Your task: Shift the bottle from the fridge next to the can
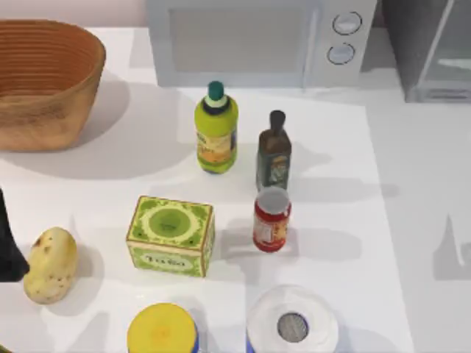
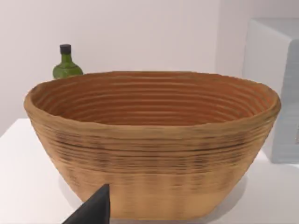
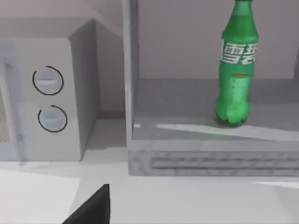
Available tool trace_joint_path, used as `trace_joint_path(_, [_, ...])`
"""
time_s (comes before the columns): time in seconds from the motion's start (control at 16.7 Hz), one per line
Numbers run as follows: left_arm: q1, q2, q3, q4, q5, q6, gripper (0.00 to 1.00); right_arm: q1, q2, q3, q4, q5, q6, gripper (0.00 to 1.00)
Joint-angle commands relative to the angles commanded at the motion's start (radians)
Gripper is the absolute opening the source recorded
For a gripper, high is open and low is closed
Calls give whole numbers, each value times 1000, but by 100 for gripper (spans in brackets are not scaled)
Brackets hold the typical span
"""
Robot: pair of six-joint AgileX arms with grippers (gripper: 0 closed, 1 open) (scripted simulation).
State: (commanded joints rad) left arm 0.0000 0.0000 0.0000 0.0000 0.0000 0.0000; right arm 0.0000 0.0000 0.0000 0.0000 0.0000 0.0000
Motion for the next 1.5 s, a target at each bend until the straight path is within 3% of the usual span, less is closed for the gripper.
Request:
trace_joint_path(0.3, [0,0,0,0,0,0,100,-11,62,46,51,-5,1,100])
trace_joint_path(0.54, [0,0,0,0,0,0,100,-41,294,186,212,-30,6,100])
trace_joint_path(1.26, [0,0,0,0,0,0,100,-165,1674,771,880,-141,16,100])
trace_joint_path(1.5, [0,0,0,0,0,0,100,-199,1997,922,1053,-168,15,100])
